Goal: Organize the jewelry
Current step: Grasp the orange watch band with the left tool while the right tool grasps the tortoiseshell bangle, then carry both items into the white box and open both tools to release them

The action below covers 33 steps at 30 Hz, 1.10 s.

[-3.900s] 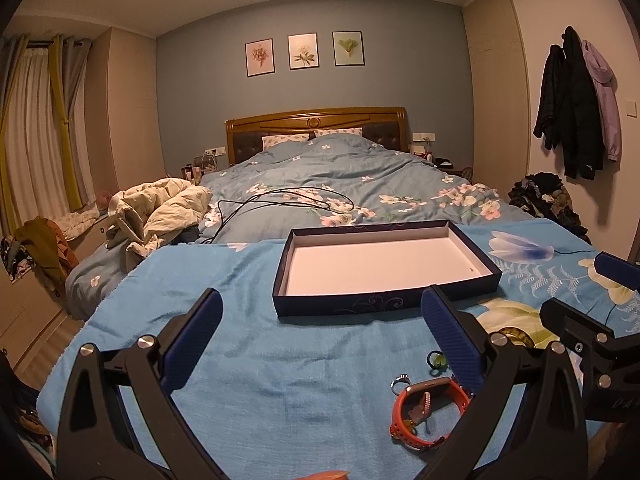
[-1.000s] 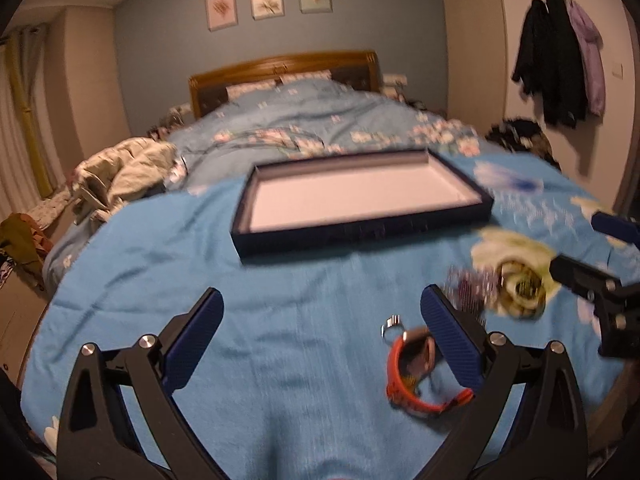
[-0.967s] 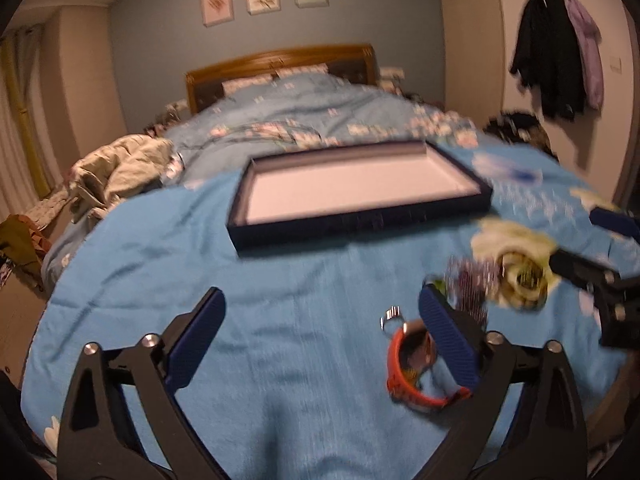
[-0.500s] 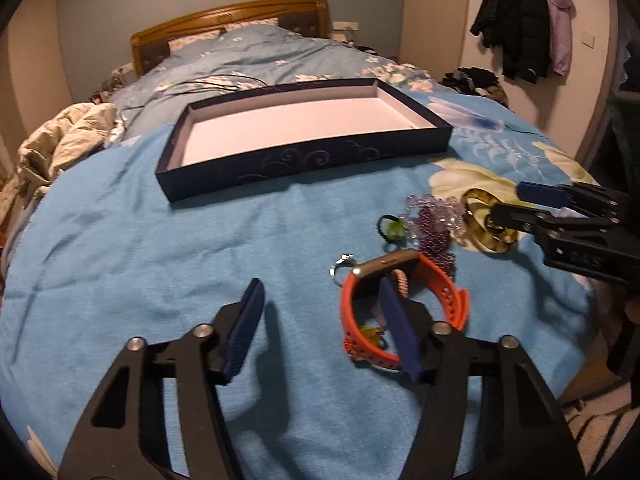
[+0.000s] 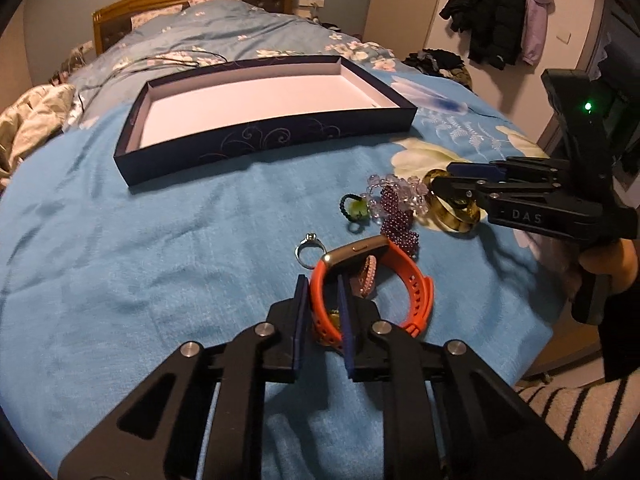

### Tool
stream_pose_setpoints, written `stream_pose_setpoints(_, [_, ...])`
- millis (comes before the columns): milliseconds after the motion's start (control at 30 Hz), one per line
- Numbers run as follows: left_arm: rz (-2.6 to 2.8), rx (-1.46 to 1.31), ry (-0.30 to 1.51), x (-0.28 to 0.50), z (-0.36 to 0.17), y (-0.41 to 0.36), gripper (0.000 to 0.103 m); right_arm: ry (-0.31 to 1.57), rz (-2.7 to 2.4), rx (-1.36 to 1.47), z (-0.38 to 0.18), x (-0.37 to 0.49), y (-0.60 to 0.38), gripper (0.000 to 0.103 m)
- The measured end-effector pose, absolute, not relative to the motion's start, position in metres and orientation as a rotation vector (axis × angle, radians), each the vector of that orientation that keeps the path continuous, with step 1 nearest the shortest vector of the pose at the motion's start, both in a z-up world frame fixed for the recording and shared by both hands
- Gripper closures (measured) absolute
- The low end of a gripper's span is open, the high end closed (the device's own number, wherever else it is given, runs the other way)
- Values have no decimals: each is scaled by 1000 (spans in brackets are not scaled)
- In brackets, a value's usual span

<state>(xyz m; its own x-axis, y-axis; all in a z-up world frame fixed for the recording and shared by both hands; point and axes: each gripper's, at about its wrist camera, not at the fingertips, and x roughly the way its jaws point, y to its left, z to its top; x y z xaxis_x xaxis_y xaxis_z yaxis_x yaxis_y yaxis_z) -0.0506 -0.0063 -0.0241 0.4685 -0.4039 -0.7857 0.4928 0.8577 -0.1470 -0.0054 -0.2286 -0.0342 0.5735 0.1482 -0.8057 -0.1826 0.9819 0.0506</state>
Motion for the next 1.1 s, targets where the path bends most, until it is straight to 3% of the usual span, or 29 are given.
stream_pose_setpoints(67, [-564, 91, 945, -48, -23, -4, 90, 946, 203, -35, -34, -4, -229, 90])
stream_pose_setpoints(233, [-578, 83, 949, -48, -21, -2, 91, 946, 243, 1, -28, -5, -232, 98])
stream_pose_setpoints(667, [-483, 76, 768, -25, 30, 18, 90, 837, 293, 103, 14, -3, -237, 97])
stream_pose_setpoints(900, [-391, 56, 674, 34, 57, 22, 90, 799, 271, 78, 29, 41, -232, 97])
stream_pose_setpoints(1100, [-345, 56, 698, 97, 62, 15, 90, 792, 241, 45, 34, 95, -225, 97])
